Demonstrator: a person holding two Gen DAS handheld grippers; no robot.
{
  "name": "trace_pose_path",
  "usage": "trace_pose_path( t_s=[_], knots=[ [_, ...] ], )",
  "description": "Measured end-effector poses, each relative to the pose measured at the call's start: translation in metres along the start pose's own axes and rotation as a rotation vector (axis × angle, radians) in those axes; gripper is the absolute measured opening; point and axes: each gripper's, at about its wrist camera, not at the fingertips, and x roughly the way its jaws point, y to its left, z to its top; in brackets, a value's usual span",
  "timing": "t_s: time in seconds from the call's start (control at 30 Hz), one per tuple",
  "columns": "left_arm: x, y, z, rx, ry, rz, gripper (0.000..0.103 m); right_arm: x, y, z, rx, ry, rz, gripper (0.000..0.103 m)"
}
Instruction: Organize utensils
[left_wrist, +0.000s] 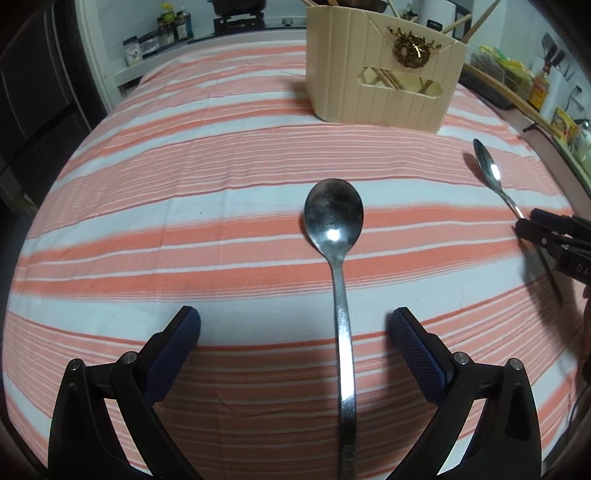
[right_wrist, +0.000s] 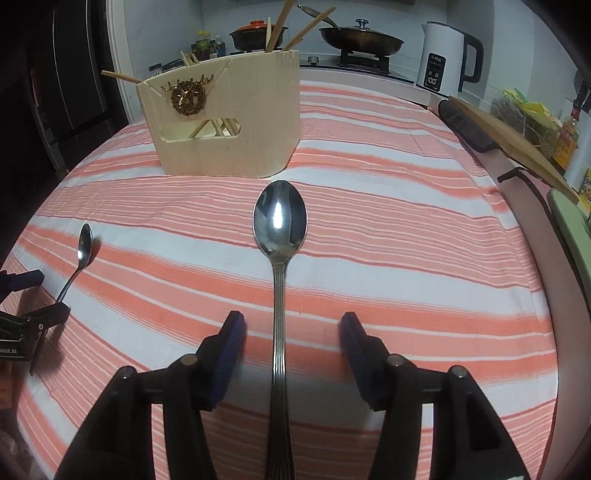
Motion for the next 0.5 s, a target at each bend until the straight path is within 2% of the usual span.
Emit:
trace_pose_path(
  t_s=[0.1, 0.5],
  knots=[
    [0.003, 0.001, 0.005, 0.004, 0.002, -0.007, 0.103, 0.01, 0.005, 0.009, -0.047, -0.011, -0.014, 0.058],
    [0.009, 0.004, 0.014, 0.001, -0.003, -0.021, 0.103, 0.031, 0.003, 0.039, -0.067, 0.013, 0.003, 0.06]
  ],
)
